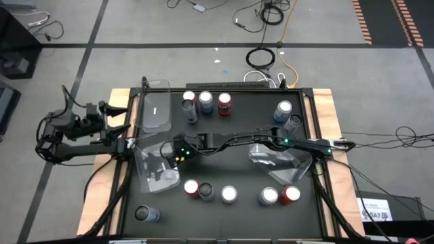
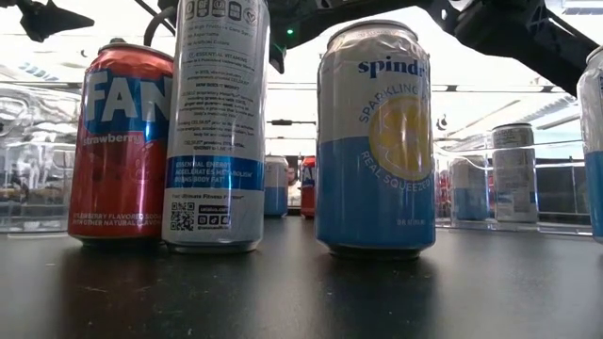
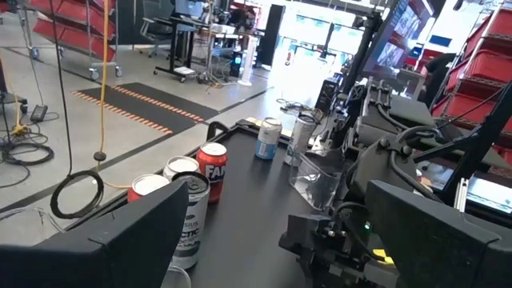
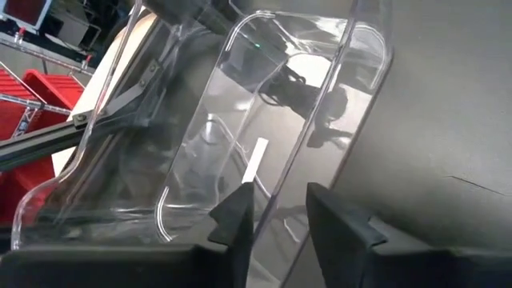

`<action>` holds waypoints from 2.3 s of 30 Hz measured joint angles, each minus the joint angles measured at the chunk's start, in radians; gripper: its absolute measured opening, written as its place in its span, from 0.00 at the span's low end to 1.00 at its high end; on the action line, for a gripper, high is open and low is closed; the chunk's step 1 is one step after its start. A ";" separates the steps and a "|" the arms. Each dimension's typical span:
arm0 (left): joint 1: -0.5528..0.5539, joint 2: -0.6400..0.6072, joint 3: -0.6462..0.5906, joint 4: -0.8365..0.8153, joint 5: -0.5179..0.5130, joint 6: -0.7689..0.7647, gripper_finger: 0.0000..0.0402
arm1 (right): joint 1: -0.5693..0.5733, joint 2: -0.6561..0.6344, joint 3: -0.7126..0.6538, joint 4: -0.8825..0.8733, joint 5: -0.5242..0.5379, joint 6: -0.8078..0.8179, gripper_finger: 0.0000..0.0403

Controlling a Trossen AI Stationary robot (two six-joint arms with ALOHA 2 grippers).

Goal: Sort soda cans
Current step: Move the bottom left transparent bin to the center of the table

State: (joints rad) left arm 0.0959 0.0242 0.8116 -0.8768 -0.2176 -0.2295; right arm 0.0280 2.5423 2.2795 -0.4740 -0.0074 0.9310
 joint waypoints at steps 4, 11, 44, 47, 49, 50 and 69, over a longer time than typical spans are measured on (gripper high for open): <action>0.000 0.000 0.000 0.000 0.000 0.000 0.97 | 0.000 -0.003 0.000 -0.002 0.001 0.000 0.21; 0.000 0.000 0.000 0.000 0.000 0.000 0.97 | -0.007 -0.027 0.000 -0.079 0.012 0.000 0.14; 0.000 0.041 0.001 0.003 0.005 -0.014 0.97 | -0.008 -0.220 0.000 -0.339 0.136 -0.202 0.04; 0.000 0.120 0.001 -0.039 -0.005 -0.026 0.97 | 0.020 -0.251 0.000 -0.447 0.267 -0.207 0.04; 0.000 0.191 0.001 -0.087 -0.004 -0.027 0.97 | 0.039 -0.263 0.000 -0.530 0.340 -0.195 0.04; 0.000 0.227 0.001 -0.097 -0.001 -0.027 0.97 | 0.046 -0.265 0.000 -0.570 0.362 -0.189 0.04; 0.001 0.615 0.000 0.013 0.057 -0.052 0.97 | 0.120 -0.578 -0.471 -0.593 0.470 -0.235 0.00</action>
State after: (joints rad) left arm 0.0967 0.6392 0.8120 -0.8636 -0.1607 -0.2819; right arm 0.1482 1.9645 1.8089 -1.0672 0.4626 0.6957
